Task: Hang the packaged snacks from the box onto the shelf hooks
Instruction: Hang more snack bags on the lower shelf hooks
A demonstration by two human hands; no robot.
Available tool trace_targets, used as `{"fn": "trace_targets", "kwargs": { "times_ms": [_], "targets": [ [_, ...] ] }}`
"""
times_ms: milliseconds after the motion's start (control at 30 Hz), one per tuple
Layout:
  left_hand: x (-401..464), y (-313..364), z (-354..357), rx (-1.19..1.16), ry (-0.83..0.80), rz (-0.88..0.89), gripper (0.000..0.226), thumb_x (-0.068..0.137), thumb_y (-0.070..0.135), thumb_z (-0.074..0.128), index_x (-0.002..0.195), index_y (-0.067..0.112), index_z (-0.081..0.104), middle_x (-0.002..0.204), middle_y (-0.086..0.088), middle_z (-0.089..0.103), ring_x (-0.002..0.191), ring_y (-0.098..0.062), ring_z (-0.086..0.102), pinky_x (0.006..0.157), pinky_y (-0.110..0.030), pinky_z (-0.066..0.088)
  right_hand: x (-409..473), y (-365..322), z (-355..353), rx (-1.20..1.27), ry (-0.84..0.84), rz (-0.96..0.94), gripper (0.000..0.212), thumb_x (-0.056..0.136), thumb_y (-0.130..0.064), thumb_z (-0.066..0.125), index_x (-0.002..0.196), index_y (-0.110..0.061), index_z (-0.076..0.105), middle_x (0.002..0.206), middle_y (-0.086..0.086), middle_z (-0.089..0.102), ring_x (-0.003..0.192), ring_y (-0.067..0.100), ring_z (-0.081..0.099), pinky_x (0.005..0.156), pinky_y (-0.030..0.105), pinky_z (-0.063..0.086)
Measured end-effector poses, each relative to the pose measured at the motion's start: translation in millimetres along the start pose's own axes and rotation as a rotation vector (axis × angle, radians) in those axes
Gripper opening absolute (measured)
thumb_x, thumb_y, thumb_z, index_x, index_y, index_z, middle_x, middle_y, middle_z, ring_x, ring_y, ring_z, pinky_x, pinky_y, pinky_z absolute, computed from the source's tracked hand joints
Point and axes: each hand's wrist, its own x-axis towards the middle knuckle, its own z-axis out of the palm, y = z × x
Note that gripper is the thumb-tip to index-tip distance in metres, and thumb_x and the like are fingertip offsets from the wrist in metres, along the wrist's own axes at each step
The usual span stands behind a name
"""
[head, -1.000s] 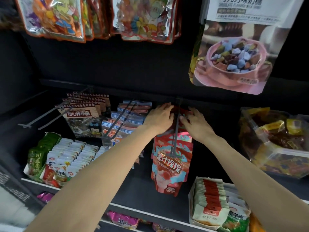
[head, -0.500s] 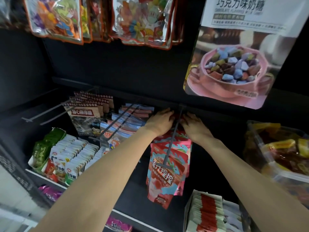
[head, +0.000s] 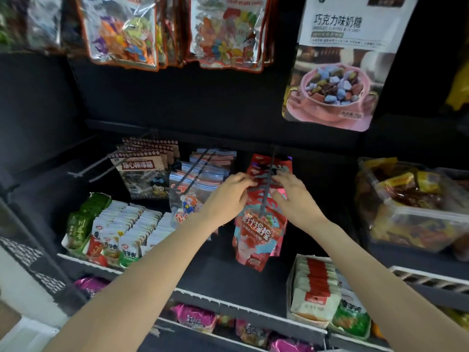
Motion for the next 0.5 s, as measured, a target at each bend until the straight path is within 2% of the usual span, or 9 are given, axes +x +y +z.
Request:
{"fn": "trace_targets", "kwargs": {
  "times_ms": [67,133,233,300,367,500],
  "targets": [
    [-12,-2,4,0.093,0.004,0.075,0.035,0.092,0.009,0.053,0.126,0.014,0.059,0.143,-0.004,0.044,0.136,-0.021,0.035,0.114,-0.033,0.027,-13,-6,5,-0.037,0.040,0.009,0.051,0.102,-0.027,0.037,0.149,-0.015,0.024,0.157,0.001,0.017,0.145,0.016,0.012,0.114,0.024,0.012],
    [-20,0,4,0.122,-0.026,0.089,0.039,0.092,0.014,0.056,0.131,0.016,0.055,0.145,-0.002,0.042,0.136,-0.020,0.035,0.114,-0.038,0.029,-24,-9,12,-0.044,0.036,0.012,0.052,0.103,-0.029,0.031,0.151,-0.014,0.016,0.160,0.001,0.009,0.147,0.013,0.004,0.115,0.024,0.006],
    [-29,6,4,0.160,-0.029,0.082,0.045,0.093,0.016,0.055,0.137,0.016,0.047,0.148,0.000,0.038,0.136,-0.017,0.034,0.114,-0.036,0.029,-36,-6,22,-0.100,-0.053,0.016,0.056,0.103,-0.035,0.027,0.152,-0.017,0.008,0.160,-0.001,0.000,0.147,0.010,-0.003,0.116,0.024,0.002],
    [-35,8,5,0.181,-0.049,0.090,0.050,0.093,0.017,0.055,0.141,0.016,0.041,0.150,0.001,0.034,0.137,-0.016,0.031,0.112,-0.032,0.027,-42,-3,25,-0.122,-0.089,0.030,0.058,0.103,-0.036,0.029,0.152,-0.020,0.002,0.160,-0.005,-0.005,0.146,0.007,-0.005,0.112,0.019,0.000],
    [-42,10,6,0.160,-0.048,0.079,0.050,0.093,0.018,0.055,0.141,0.016,0.041,0.147,0.002,0.037,0.135,-0.015,0.033,0.110,-0.029,0.029,-45,-4,25,-0.108,-0.103,0.055,0.062,0.102,-0.038,0.032,0.152,-0.020,-0.001,0.159,-0.007,-0.008,0.145,0.006,-0.006,0.111,0.018,0.001],
    [-48,14,4,0.226,0.032,0.077,0.051,0.087,0.025,0.063,0.135,0.014,0.048,0.145,0.000,0.036,0.135,-0.018,0.029,0.111,-0.033,0.025,-46,-6,24,-0.099,-0.140,0.078,0.071,0.099,-0.046,0.036,0.152,-0.020,-0.004,0.159,-0.008,-0.010,0.147,0.010,0.002,0.116,0.027,0.011]
  ]
}}
